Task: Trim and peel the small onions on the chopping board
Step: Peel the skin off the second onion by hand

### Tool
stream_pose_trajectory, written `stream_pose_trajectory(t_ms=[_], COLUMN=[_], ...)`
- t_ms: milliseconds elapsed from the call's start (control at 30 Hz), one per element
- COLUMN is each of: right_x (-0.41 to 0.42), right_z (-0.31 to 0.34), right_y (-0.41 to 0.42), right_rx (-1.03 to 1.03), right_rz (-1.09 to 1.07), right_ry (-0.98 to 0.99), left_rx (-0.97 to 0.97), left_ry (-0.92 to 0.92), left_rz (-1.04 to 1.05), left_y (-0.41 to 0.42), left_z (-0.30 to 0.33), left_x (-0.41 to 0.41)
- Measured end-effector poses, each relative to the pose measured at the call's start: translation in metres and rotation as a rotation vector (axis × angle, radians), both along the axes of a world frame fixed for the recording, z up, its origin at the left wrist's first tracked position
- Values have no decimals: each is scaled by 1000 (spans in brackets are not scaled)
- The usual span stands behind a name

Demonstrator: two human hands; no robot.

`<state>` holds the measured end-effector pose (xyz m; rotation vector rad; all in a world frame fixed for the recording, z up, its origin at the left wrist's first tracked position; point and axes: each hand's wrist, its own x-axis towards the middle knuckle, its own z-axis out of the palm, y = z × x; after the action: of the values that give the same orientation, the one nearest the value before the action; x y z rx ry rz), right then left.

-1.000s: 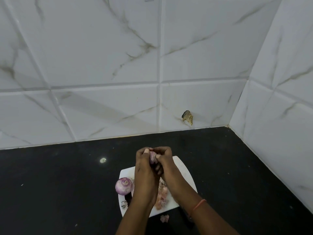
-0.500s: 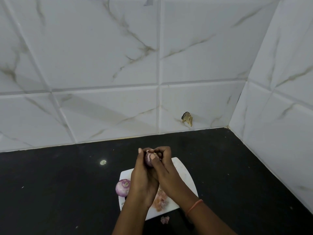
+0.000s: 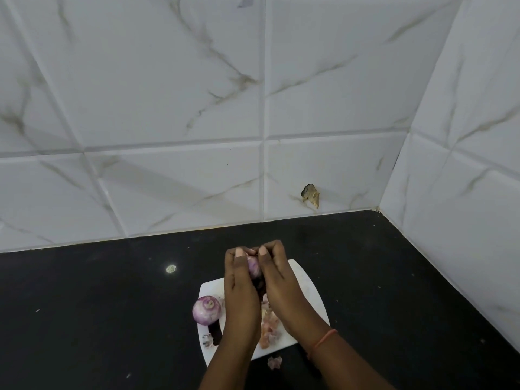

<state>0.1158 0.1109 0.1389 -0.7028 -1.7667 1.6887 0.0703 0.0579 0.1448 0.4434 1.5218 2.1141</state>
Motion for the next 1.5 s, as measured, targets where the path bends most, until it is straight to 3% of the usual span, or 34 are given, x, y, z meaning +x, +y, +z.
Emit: stream_pose_trajectory(t_ms=[167,333,500,700,767,900,1000,1167,1333,1500], right_x=[6,10,11,7,6,6,7,10,9,9], right_z=[-3,-8,-16,-29,-30,-29,-28,-34,-33,-29], right_y=[0,2,6,3,2,1,-1,2,9,13], right_rx=[-32,-28,24,175,294,496,531,574,534,534], right_rz=[52,125,140,19,-98,-205,-203,-133,-11,-38], right_ry=[27,42,22,-54,-120,-157,-137,-94,-108,-92], left_rx=[173,232,219,-75,-112,61,144,203,168,178], left_ry=[-465,-646,-600,-98,-46,-197,-379,-516,-434,-366], left_rz=[-126,-161,-243,-111,-17,-42,-31,-60,-77,-147], left_y=[3,4,-2,-8,-8,-4,2,6,6,2], left_z=[8,2,6,8,9,11,8,0,-2,-1], left_x=[-8,-19,-19,-8,-6,-5,-9,-25,-27,-21])
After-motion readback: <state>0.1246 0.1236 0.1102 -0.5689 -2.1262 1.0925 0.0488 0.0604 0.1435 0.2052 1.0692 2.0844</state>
